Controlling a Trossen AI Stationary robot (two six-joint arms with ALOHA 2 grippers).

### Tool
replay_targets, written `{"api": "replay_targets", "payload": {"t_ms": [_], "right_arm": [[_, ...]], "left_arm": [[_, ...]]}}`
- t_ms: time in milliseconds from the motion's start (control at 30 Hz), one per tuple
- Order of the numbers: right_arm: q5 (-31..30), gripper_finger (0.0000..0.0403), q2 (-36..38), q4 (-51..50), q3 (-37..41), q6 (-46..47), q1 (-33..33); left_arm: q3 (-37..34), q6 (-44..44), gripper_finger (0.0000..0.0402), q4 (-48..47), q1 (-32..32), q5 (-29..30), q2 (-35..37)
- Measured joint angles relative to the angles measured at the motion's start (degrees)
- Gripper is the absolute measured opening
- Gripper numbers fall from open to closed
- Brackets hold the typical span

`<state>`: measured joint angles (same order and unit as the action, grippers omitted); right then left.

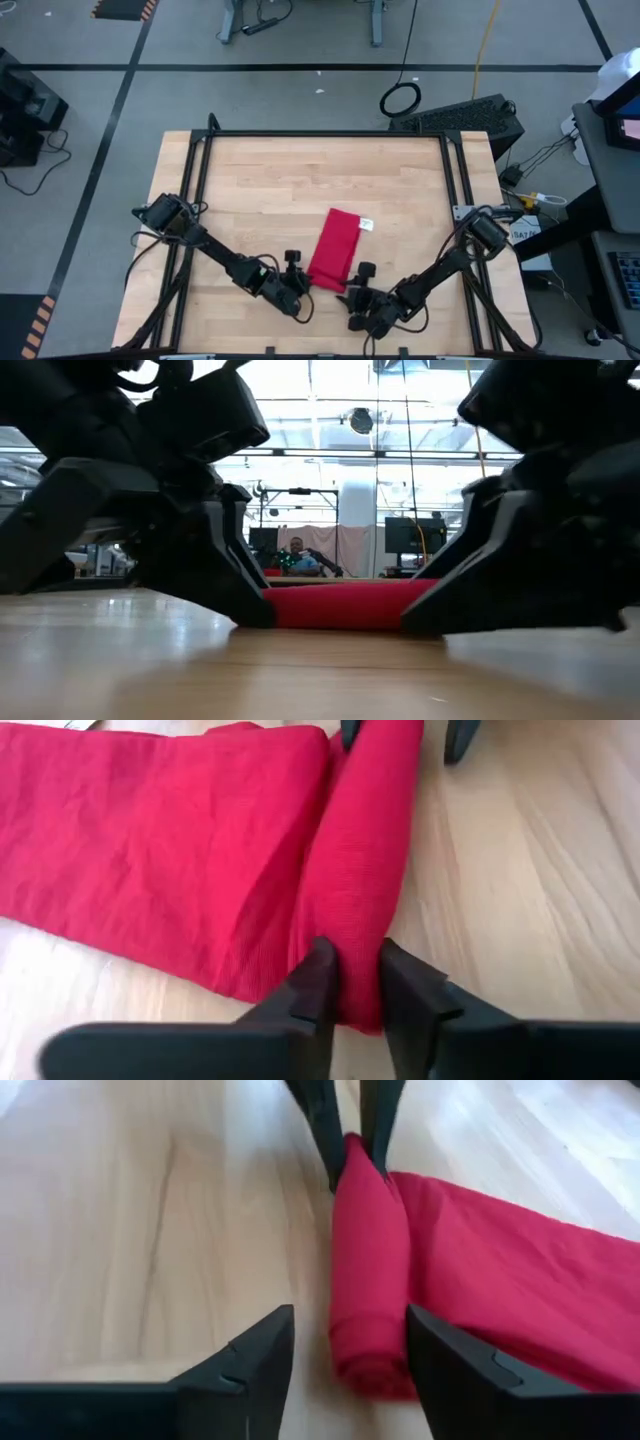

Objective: Roll towel
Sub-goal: Roll the red towel

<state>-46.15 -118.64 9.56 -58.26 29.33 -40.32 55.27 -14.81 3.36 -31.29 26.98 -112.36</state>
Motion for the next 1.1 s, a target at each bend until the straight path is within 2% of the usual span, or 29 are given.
{"api": "replay_targets", "payload": {"t_ms": [133, 267, 333, 500, 700, 833, 933, 1100], "right_arm": [[1.5, 0.0198, 2.8, -7.7, 0.0, -0.2, -0.7], [0.5, 0.0207, 4.0, -9.4, 0.0, -2.0, -2.1], [-0.8, 0.0207, 4.2, -7.9, 0.0, -4.3, -2.8], [-6.0, 0.0202, 4.2, -4.1, -0.1, -8.2, -4.6], [-3.1, 0.0193, 2.5, 1.2, -0.2, -7.6, -3.8], [-3.5, 0.0184, -0.9, 8.0, -0.2, -9.2, -3.2], [-6.2, 0.0181, -2.6, 10.4, -0.2, -9.1, -3.0], [-10.1, 0.0181, -3.3, 11.8, -0.2, -10.1, -2.9]], "left_arm": [[0.0, -1.4, 0.0038, -0.2, 0.7, -1.7, 0.4], [-0.1, -1.4, 0.0043, -0.5, 1.5, -4.1, 1.1], [-0.2, -1.4, 0.0048, -0.8, 2.3, -7.3, 1.8], [-0.1, -1.4, 0.0050, -0.8, 5.5, -19.7, 2.8], [0.0, -2.9, 0.0051, -0.6, 9.9, -30.9, 2.9], [0.0, -3.4, 0.0051, -0.6, 12.3, -35.8, 2.9], [0.0, -3.4, 0.0052, -0.7, 13.3, -37.9, 2.8], [0.0, -2.9, 0.0052, -0.8, 13.6, -38.1, 2.8]]}}
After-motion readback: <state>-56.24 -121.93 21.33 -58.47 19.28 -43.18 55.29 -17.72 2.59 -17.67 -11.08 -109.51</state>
